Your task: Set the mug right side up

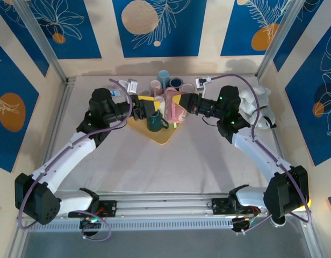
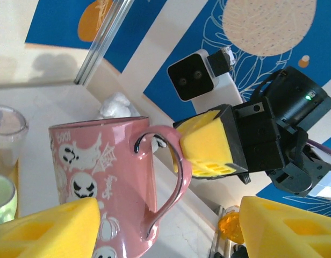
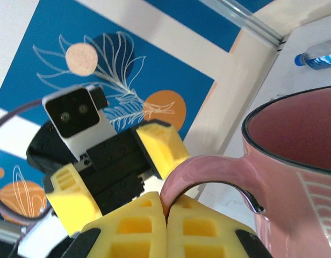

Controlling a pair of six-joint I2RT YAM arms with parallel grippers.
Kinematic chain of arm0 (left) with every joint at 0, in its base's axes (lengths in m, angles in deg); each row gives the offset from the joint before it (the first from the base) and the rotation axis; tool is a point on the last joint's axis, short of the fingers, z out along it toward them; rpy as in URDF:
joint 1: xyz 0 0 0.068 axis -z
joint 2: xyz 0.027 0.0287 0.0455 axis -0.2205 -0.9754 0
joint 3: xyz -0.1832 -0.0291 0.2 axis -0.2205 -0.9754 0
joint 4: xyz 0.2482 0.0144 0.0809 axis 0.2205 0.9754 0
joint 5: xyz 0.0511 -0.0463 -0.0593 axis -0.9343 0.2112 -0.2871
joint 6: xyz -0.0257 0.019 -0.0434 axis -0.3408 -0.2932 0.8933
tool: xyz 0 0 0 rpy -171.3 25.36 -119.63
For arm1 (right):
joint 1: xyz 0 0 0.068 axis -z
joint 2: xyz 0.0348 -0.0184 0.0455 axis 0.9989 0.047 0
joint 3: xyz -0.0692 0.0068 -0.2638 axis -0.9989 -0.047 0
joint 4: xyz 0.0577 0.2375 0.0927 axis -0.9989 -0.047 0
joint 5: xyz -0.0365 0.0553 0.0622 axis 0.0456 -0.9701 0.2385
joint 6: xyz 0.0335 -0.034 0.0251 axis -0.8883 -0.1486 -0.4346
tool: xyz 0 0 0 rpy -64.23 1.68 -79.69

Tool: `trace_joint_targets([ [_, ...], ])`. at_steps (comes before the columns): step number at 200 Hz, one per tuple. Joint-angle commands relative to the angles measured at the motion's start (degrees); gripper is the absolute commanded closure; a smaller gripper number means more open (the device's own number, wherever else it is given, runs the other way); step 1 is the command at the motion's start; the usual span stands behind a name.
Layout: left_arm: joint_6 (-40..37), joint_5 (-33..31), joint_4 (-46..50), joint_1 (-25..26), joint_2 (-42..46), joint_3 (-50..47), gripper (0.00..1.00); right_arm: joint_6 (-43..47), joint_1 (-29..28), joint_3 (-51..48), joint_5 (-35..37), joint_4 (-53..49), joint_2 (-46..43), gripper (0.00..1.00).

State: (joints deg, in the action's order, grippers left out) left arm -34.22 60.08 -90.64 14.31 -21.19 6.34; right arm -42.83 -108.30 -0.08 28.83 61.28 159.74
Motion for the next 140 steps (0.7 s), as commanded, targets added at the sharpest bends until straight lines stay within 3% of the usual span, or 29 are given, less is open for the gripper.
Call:
trace_joint_targets([
  [1,-3.9,2.2,0.4,-0.5,0.2,1.7,0.31,9.3,1.1,3.0,-4.3,3.8,-2.9,1.0],
  [54,-3.9,4.5,-1.7,-0.5,-0.2,0.9,0.32,23.1,2.7,0.8,-7.5,4.4,-6.6,1.0],
  [140,-5.7,6.2,-1.9,-0.4,-2.9,2.4,0.32,29.1,7.0,-4.0,-7.0,8.2,-9.1,1.0],
])
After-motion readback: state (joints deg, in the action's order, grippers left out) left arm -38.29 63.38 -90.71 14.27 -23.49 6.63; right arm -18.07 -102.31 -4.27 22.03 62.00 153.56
